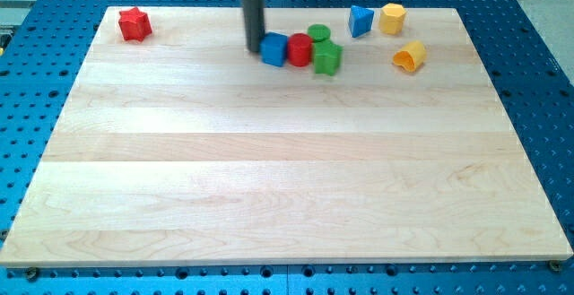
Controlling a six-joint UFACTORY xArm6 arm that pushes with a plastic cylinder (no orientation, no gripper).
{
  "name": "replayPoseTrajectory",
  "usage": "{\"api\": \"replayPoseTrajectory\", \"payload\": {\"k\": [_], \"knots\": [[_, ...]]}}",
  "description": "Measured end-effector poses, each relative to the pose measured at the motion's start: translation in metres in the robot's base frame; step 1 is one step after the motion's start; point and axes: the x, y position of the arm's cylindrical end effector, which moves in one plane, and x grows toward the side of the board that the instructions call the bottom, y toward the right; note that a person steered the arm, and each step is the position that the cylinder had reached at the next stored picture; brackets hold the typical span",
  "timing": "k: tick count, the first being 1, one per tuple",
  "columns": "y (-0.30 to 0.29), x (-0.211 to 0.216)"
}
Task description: Move the triangle top to the green circle
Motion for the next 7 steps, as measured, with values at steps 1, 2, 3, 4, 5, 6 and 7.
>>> {"api": "replayPoseTrajectory", "payload": {"k": [1, 2, 3, 4, 5, 6, 7], "knots": [[-0.045, -0.028], [0.000, -0.052], [0.048, -0.061], [0.101, -0.089], [0.107, -0.056], [0.125, -0.005], [0.190, -0.009]]}}
